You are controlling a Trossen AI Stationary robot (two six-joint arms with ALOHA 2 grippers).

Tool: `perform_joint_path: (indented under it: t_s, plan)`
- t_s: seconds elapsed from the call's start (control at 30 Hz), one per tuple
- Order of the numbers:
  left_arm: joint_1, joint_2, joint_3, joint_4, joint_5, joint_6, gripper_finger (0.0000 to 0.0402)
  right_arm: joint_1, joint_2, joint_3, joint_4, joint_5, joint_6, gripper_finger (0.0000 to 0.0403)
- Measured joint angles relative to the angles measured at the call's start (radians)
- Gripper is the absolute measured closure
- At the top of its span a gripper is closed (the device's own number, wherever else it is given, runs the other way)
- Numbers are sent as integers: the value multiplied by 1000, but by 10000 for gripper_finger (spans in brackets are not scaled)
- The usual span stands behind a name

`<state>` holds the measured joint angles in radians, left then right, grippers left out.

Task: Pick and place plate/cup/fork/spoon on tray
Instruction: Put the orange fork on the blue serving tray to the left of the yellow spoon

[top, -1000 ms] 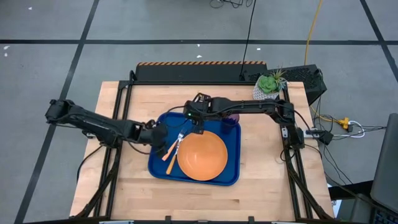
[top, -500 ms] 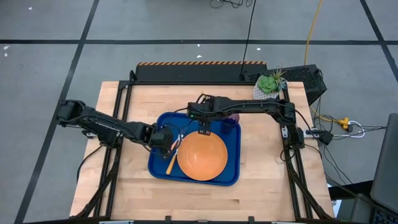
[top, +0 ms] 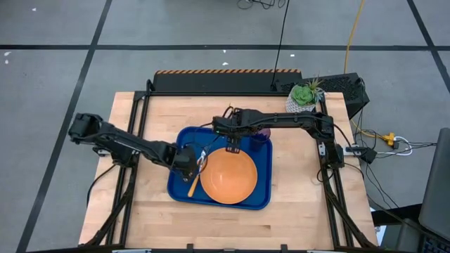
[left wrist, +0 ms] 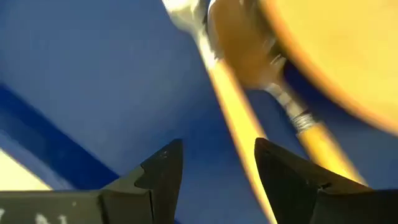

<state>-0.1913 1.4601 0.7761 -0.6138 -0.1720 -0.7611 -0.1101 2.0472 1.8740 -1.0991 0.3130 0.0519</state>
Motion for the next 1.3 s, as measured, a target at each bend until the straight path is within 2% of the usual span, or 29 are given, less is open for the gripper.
perform_joint_path:
  t_s: [0.17,0.4,0.7,1.03,1.3]
  plan:
    - [10,77,5,14,14,-11,199,0,0,0,-9,0,1,218]
    - [19,68,1,83,15,-46,199,0,0,0,-17,0,1,218]
    - [5,64,34,67,20,-59,199,1,0,0,-20,0,-1,218]
    - [6,154,35,59,2,-61,199,1,0,0,-20,0,-3,218]
    - [7,159,34,73,2,-59,199,1,0,0,-20,0,-3,218]
